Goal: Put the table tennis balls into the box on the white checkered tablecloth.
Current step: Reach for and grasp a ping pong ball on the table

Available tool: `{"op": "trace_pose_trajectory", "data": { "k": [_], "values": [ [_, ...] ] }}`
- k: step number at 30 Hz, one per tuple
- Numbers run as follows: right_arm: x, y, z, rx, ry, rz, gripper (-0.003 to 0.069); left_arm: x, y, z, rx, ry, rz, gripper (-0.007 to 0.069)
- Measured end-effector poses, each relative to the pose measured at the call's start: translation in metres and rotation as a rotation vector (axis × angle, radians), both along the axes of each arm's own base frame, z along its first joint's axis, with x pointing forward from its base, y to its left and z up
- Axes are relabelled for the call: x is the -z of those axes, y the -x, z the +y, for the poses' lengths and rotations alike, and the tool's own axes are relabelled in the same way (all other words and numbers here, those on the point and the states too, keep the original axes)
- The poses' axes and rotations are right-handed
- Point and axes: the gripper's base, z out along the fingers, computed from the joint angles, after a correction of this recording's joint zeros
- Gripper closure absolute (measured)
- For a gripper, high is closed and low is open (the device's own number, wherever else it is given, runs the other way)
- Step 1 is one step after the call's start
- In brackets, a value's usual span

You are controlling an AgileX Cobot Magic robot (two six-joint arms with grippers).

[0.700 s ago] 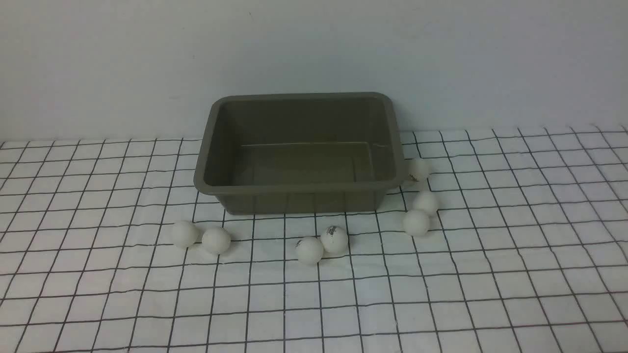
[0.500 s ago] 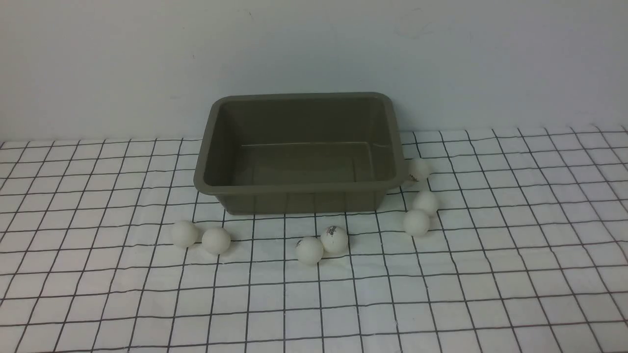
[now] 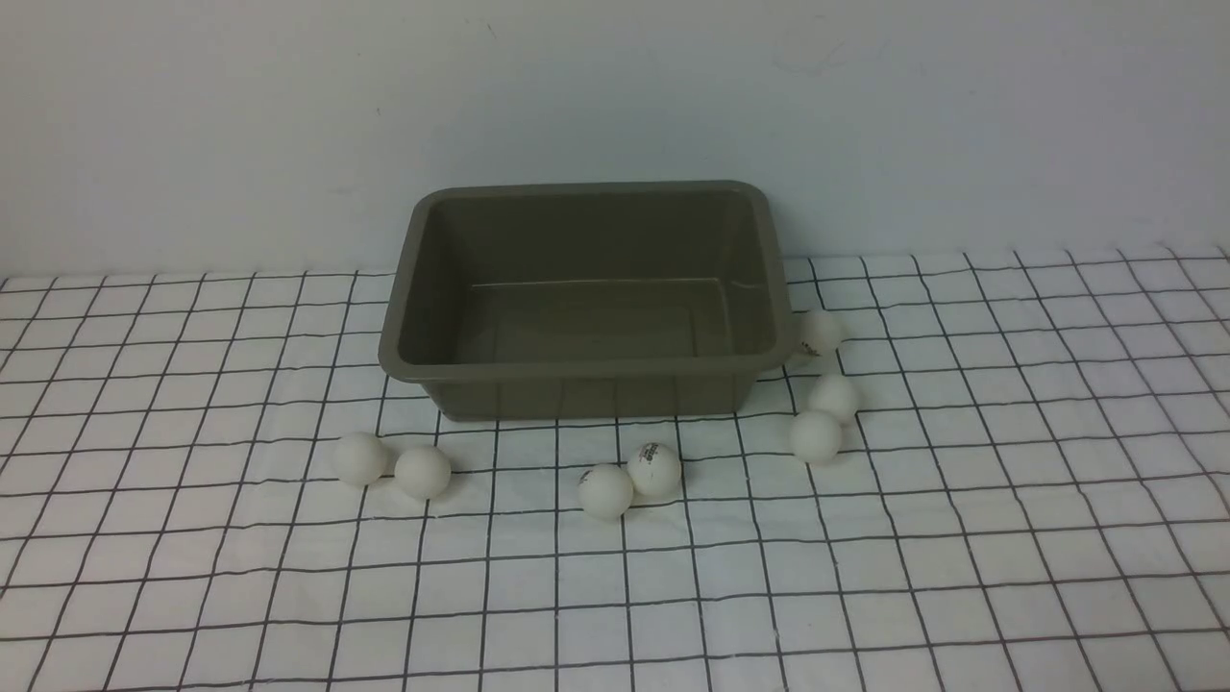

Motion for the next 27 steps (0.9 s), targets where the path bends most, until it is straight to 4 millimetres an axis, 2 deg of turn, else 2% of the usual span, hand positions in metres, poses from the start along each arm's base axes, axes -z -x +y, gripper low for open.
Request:
{"op": "trace_pose_trajectory", "data": {
  "k": [23, 27],
  "values": [
    [-0.0002, -0.0001, 0.0000, 0.001, -0.002, -0.003, 0.0345, 0.0000, 0.0000, 0.0000, 0.000, 0.000, 0.000, 0.0220],
    [-0.0011, -0.0007, 0.0011, 0.011, -0.107, -0.025, 0.0345, 0.0000, 0.0000, 0.0000, 0.000, 0.000, 0.000, 0.0220]
  ]
}}
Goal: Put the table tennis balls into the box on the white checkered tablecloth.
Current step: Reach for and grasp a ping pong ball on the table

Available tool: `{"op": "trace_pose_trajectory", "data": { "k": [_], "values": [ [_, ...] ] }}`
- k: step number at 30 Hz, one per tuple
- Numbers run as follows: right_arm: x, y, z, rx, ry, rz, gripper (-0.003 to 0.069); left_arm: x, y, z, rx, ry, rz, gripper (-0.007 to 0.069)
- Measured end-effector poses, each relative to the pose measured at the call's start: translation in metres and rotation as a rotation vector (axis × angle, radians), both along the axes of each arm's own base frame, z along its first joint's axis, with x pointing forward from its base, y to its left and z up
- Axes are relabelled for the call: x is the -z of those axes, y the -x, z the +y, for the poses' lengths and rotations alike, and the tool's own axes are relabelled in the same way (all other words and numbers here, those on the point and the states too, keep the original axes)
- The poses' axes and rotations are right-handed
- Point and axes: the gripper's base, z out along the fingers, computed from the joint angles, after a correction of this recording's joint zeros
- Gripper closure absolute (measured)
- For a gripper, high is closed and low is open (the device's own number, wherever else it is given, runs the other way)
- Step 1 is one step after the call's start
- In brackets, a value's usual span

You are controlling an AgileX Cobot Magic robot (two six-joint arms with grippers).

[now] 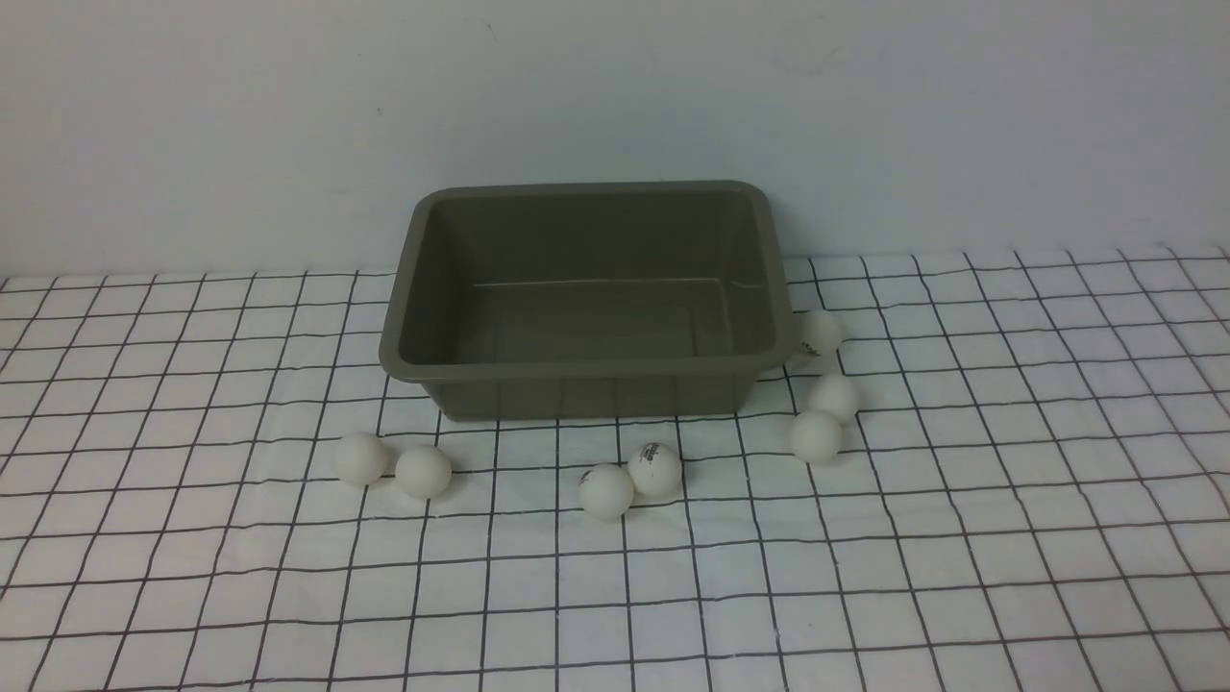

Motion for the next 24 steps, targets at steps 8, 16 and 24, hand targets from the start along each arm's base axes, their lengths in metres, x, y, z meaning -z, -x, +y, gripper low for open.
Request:
{"op": "trace_pose_trajectory", "data": {
  "k": [8, 16, 24],
  "values": [
    [-0.080, 0.020, 0.005, -0.048, -0.039, -0.125, 0.0345, 0.000, 0.000, 0.000, 0.000, 0.000, 0.000, 0.0220],
    [-0.149, 0.035, 0.010, -0.105, -0.025, -0.032, 0.0345, 0.000, 0.000, 0.000, 0.000, 0.000, 0.000, 0.0220],
    [-0.154, 0.036, 0.017, -0.165, -0.117, -0.020, 0.0345, 0.000, 0.000, 0.000, 0.000, 0.000, 0.000, 0.0220]
  ]
}}
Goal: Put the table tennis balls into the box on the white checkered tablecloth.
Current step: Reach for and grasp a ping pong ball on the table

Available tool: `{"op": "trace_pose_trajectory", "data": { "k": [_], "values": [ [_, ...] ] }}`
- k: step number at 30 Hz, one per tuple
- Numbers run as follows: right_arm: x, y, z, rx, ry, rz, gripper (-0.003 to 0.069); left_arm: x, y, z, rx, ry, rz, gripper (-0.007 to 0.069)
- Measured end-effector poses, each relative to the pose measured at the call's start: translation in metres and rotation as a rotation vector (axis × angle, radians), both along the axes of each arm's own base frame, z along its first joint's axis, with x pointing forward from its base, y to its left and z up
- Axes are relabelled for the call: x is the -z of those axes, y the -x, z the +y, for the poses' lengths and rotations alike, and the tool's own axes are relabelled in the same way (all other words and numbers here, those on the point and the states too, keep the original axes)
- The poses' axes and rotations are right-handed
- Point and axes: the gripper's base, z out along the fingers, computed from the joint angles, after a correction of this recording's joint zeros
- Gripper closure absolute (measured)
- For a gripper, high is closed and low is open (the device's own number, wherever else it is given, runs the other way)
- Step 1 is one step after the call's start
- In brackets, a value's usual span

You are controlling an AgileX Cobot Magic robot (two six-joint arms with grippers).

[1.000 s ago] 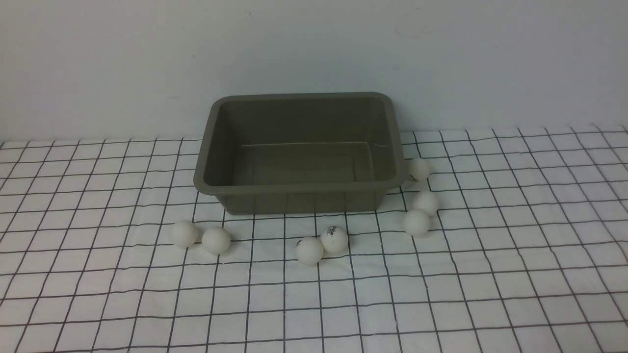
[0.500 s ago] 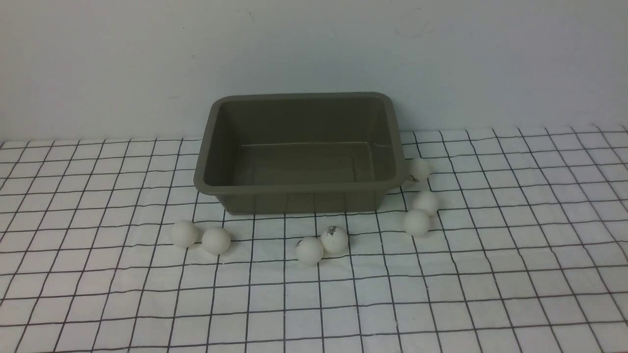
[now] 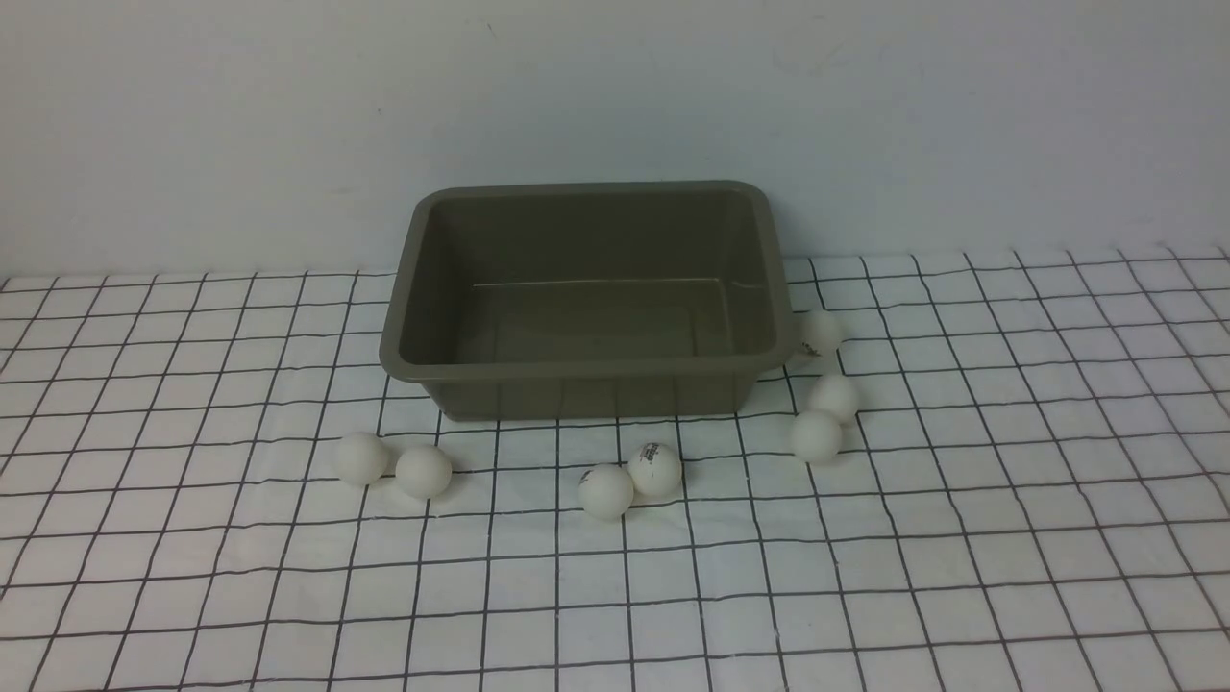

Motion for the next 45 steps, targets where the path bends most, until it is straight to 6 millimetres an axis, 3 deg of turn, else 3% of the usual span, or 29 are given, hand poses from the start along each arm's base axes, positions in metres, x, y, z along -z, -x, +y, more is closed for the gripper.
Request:
{"op": "trace_pose_trajectory", "data": {
  "k": [31, 45],
  "values": [
    [0.009, 0.003, 0.001, -0.058, 0.080, 0.083, 0.0345, -0.003, -0.002, 0.001, -0.006, -0.017, -0.063, 0.0220],
    [0.011, 0.001, 0.006, -0.125, 0.135, 0.106, 0.0345, -0.022, -0.005, -0.001, -0.056, 0.342, -0.271, 0.0220]
  ]
}}
